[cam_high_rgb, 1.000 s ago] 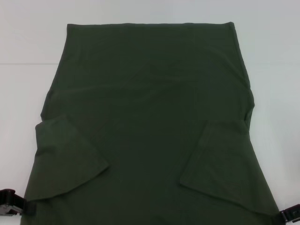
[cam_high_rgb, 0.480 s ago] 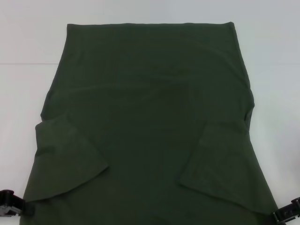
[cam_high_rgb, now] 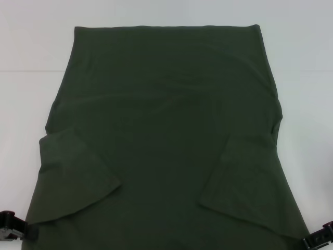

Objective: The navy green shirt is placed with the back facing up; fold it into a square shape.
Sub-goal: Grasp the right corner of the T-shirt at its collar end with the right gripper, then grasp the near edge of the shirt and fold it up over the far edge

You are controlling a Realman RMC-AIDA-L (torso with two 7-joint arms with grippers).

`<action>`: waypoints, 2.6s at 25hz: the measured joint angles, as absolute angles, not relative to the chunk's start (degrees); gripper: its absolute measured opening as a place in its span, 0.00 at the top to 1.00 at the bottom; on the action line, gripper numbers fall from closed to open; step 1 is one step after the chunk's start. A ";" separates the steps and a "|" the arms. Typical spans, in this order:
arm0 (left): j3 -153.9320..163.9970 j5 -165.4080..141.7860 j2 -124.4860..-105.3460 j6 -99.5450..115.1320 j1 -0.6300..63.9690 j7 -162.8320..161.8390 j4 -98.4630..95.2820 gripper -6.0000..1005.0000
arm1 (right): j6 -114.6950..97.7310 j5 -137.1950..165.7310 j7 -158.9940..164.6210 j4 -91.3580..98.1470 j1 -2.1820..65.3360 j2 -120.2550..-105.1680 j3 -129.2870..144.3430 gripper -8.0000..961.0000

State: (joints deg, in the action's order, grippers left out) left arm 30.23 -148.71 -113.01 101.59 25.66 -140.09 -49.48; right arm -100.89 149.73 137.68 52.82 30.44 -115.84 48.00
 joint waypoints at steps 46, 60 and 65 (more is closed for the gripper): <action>27.94 -148.01 -112.95 102.71 26.19 -138.83 -49.48 0.94 | -101.42 149.66 135.82 52.79 34.77 -118.91 51.69 0.66; 27.95 -147.74 -111.00 105.04 27.04 -138.33 -45.56 0.94 | -105.67 149.29 131.68 52.92 35.33 -118.23 51.05 0.94; 27.39 -146.99 -109.35 109.01 27.07 -136.69 -41.68 0.94 | -111.50 149.21 126.17 52.89 34.88 -117.17 49.50 0.94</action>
